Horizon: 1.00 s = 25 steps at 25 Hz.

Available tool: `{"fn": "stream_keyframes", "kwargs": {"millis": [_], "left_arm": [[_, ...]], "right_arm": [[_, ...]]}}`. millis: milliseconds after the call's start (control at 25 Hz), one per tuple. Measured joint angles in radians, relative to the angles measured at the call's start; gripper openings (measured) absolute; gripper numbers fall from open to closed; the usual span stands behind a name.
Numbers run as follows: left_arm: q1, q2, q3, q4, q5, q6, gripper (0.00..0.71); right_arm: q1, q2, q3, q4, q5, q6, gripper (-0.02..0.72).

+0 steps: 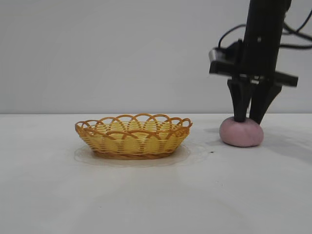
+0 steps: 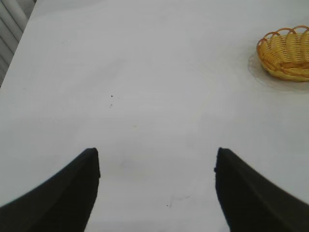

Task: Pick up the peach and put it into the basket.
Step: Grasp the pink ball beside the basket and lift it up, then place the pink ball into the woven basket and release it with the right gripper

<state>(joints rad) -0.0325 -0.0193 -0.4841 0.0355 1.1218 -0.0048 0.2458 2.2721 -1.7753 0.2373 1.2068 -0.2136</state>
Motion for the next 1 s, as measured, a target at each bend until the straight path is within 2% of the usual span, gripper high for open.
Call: {"fn": "stream_keyframes", "kwargs": {"millis": [40, 80, 120, 240, 400, 480, 640, 920, 960, 1000], "left_arm": [[0.000, 0.000, 0.000, 0.000, 0.000, 0.000, 0.449], [0.002, 0.000, 0.000, -0.001, 0.000, 0.000, 0.449], [0.009, 0.000, 0.000, -0.001, 0.000, 0.000, 0.449], [0.031, 0.000, 0.000, -0.001, 0.000, 0.000, 0.449], [0.050, 0.000, 0.000, -0.001, 0.000, 0.000, 0.449], [0.050, 0.000, 0.000, -0.001, 0.000, 0.000, 0.449], [0.052, 0.000, 0.000, -0.001, 0.000, 0.000, 0.449], [0.052, 0.000, 0.000, -0.001, 0.000, 0.000, 0.449], [0.052, 0.000, 0.000, -0.001, 0.000, 0.000, 0.449], [0.052, 0.000, 0.000, -0.001, 0.000, 0.000, 0.449]], "right_arm": [[0.002, -0.009, 0.000, 0.020, -0.011, -0.014, 0.050], [0.007, -0.028, 0.000, 0.029, -0.021, -0.025, 0.054], [0.020, -0.049, 0.000, 0.034, -0.034, -0.034, 0.000], [0.084, -0.148, 0.000, 0.047, -0.061, -0.071, 0.000], [0.215, -0.248, -0.006, 0.121, -0.072, -0.117, 0.000], [0.279, -0.234, -0.006, 0.126, -0.083, -0.119, 0.000], [0.337, -0.147, -0.006, 0.120, -0.104, -0.119, 0.000], [0.351, -0.086, -0.003, 0.112, -0.169, -0.119, 0.000], [0.351, -0.086, -0.003, 0.112, -0.183, -0.119, 0.054], [0.351, -0.086, -0.003, 0.108, -0.193, -0.117, 0.054]]}}
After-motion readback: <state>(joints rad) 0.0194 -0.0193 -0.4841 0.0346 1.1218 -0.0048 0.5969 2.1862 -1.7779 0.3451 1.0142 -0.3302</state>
